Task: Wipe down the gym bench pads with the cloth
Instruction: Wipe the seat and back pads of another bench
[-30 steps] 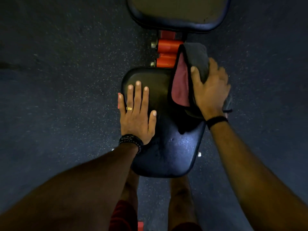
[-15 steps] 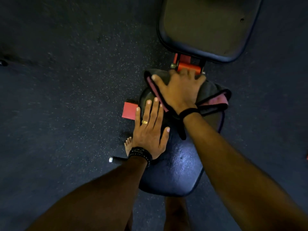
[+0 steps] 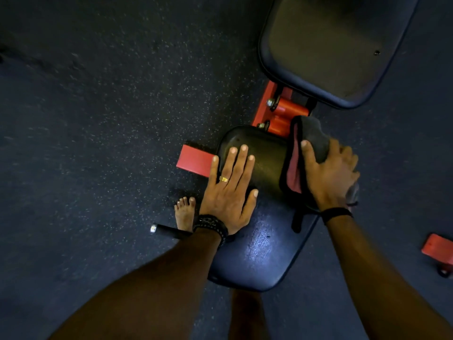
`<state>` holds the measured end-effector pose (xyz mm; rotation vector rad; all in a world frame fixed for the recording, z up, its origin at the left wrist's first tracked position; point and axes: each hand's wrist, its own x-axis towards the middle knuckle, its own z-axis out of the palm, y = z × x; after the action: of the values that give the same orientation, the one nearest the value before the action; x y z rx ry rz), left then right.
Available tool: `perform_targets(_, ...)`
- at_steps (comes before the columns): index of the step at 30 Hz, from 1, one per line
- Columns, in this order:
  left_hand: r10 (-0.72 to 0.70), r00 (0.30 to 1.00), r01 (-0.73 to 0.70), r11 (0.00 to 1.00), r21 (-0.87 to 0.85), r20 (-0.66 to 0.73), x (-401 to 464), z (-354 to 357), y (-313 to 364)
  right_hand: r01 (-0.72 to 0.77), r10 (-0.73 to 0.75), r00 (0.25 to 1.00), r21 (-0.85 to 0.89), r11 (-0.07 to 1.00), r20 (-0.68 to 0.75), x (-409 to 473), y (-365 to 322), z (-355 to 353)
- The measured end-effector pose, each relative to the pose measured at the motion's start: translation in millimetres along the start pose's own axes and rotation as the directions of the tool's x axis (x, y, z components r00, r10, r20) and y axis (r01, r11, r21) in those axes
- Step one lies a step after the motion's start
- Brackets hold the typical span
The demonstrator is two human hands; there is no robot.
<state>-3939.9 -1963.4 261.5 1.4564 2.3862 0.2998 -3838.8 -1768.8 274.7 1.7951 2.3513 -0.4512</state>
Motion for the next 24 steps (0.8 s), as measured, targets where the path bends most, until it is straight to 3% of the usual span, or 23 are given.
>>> perform_targets(3,0.003,0.999,-0.005,0.999,-0.05,-0.046,1,-1,0,0.099,-0.108,0.994,-0.203,0.974,-0.034,-4,-43,6)
perform_targets(6,-0.035,0.991,0.01,0.981,-0.193,-0.127,-1,1,-1,0.247,-0.255,0.967,-0.238,0.939,-0.006,-13,-89,16)
perform_targets(9,-0.173,0.959,0.069,0.911,-0.406,-0.224,-3,0,-3,0.372,-0.379,0.925,-0.229,0.899,0.013,-25,-128,25)
perform_targets(13,-0.416,0.86,0.136,0.745,-0.653,-0.295,-4,-5,-9,0.568,-0.57,0.818,-0.281,0.773,0.085,-37,-145,26)
perform_targets(17,-0.576,0.766,0.206,0.642,-0.739,-0.287,-28,-12,-28,0.754,-0.747,0.652,-0.203,0.624,0.127,-76,-135,31)
perform_targets(20,-0.494,0.798,0.151,0.717,-0.681,-0.344,-46,-24,-54,0.907,-0.896,0.421,-0.062,0.417,0.144,-150,-94,47)
perform_targets(22,-0.437,0.832,0.123,0.747,-0.653,-0.343,-47,-34,-67,0.971,-0.939,0.239,-0.075,0.228,0.248,-202,-63,57)
perform_targets(24,-0.404,0.859,0.111,0.746,-0.657,-0.313,-40,-42,-69,0.989,-0.921,0.129,-0.111,0.094,0.369,-222,-45,62)
